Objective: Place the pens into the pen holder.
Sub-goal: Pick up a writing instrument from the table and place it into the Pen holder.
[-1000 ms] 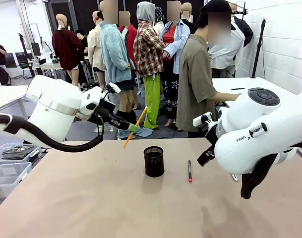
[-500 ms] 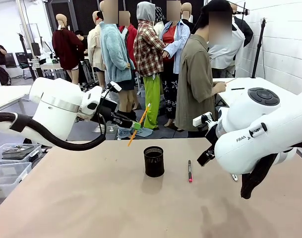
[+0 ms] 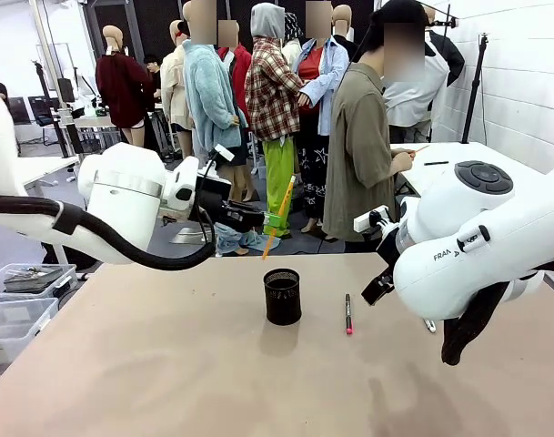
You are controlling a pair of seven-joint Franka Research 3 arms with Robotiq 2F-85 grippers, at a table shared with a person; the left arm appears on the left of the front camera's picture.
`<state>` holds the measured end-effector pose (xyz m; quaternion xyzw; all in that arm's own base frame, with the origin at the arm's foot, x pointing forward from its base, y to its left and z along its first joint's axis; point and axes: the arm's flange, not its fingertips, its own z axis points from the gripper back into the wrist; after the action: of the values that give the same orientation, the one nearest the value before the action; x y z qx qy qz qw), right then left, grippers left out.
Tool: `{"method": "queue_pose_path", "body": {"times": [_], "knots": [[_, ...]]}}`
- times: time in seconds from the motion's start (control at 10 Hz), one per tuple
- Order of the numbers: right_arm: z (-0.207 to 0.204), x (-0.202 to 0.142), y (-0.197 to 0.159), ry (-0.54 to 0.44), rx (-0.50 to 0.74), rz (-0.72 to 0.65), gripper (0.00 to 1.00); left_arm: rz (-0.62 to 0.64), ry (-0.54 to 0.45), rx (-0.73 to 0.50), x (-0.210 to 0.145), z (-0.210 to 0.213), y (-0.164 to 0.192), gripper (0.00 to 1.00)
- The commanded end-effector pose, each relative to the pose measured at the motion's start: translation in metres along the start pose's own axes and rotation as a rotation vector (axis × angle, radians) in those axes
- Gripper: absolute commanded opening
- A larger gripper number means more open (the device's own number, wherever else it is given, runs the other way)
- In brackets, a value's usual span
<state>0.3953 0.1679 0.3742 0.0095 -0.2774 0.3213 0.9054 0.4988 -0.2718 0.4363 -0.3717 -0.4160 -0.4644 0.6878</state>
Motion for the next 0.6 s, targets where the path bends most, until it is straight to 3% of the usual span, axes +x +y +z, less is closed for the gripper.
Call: {"method": "queue_pose_path", "body": {"times": [0.0,0.5], "knots": [[0.0,0.0,0.0,0.001,0.001,0.0,1.0,-0.013,-0.023,-0.036,-0.016,-0.019,0.018,0.0],[0.0,0.0,0.0,0.001,0.001,0.0,1.0,-0.011,-0.081,-0.108,-0.049,-0.039,0.027,0.0]]}}
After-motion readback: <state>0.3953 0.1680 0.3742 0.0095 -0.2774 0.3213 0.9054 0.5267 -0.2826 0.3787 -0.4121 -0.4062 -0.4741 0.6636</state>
